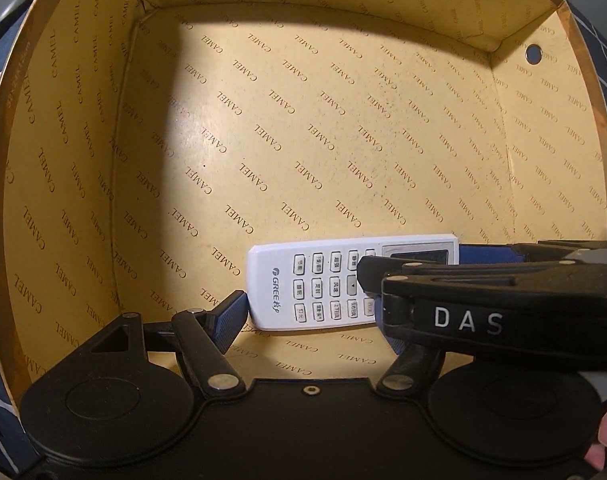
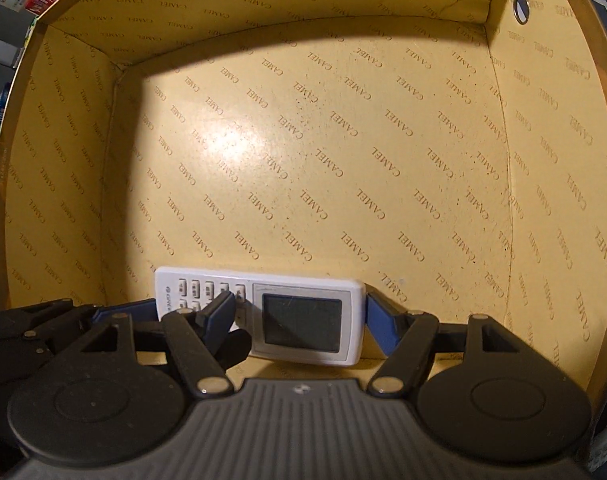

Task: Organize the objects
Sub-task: 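Lower the remote into the box and open the right gripper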

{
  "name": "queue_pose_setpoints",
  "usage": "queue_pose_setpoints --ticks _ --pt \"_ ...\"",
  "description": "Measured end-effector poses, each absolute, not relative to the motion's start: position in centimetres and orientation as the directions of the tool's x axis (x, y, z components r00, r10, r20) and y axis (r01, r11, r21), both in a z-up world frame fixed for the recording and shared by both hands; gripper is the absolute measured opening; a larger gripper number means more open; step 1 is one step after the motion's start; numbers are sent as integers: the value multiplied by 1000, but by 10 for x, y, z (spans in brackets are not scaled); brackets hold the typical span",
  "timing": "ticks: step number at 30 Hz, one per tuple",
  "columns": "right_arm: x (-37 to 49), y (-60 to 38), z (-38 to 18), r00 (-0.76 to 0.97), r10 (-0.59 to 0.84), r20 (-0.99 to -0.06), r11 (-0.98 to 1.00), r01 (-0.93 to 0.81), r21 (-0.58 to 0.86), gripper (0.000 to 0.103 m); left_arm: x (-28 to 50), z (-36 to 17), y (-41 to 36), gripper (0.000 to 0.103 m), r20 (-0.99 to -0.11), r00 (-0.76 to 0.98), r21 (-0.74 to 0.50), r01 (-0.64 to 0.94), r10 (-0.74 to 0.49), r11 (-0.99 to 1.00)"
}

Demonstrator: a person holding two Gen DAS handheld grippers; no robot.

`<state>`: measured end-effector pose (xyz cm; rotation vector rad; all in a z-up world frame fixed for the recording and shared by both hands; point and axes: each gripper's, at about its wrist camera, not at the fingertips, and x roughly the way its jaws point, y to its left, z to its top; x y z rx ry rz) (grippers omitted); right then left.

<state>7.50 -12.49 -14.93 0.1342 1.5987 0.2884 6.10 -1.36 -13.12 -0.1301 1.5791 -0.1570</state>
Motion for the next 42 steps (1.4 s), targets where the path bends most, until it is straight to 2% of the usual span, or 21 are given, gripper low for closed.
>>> queue_pose_setpoints --ticks 11,21,36,42 --pt "78 -121 -154 -84 268 -960 958 -84 274 71 62 -130 -12 68 -984 -32 -174 19 -174 985" --pt "73 -127 -139 -21 256 -966 961 -97 257 71 58 -117 -10 70 -986 18 -167 13 -167 986" --pt "53 -161 -59 185 305 -934 952 -101 291 73 40 -53 -31 71 -969 183 -159 52 -166 986" --pt "35 -184 -28 287 292 -912 956 -74 282 78 27 -30 -52 79 -952 248 -159 104 -181 982"
